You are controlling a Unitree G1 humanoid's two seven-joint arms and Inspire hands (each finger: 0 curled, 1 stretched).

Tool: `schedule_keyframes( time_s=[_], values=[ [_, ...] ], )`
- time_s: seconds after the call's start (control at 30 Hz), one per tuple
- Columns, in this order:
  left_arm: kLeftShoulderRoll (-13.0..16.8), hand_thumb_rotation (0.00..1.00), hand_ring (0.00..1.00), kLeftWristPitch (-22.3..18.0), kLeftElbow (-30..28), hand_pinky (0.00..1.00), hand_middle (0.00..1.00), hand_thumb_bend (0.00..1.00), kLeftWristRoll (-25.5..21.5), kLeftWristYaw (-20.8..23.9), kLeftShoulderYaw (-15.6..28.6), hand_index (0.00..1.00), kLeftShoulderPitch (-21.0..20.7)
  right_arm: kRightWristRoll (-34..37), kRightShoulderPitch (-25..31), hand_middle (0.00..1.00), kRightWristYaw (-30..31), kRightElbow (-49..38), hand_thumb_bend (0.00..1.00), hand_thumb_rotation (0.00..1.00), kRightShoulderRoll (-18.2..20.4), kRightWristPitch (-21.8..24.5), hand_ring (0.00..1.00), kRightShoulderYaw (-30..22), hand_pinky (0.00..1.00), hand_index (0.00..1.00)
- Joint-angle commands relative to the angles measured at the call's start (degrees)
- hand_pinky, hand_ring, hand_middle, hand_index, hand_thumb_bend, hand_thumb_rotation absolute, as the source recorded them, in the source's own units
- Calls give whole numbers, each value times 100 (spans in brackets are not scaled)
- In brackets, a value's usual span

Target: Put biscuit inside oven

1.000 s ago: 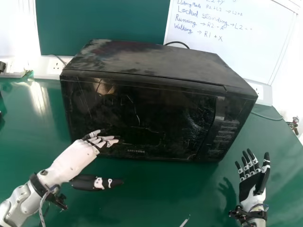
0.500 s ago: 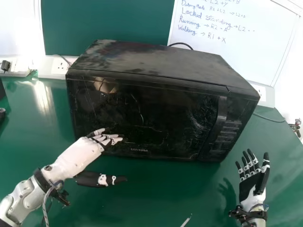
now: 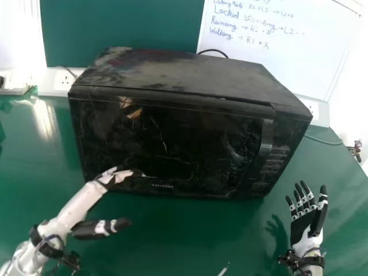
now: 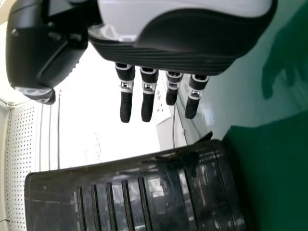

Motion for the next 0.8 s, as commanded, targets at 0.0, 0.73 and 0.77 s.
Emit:
schedule_keyframes(
  time_s=[0.0, 0.73, 0.77],
  values=[
    [-64, 85, 93, -191, -8, 85, 96, 70, -382, -173, -4, 93, 284, 30, -2, 88, 24, 19, 77, 60, 4, -46, 90, -39, 93, 82],
    [-438, 90, 93, -4, -640, 91, 95, 89, -2765, -1594, 98, 95, 1344, 67, -9, 87, 52, 25, 75, 61, 46, -69, 89, -54, 88, 84],
    [-517, 89, 94, -50, -561, 91, 95, 90, -3013, -1748, 98, 95, 1348, 79, -11, 86, 46, 17, 75, 60, 51, -56, 89, -59, 86, 83]
  ],
)
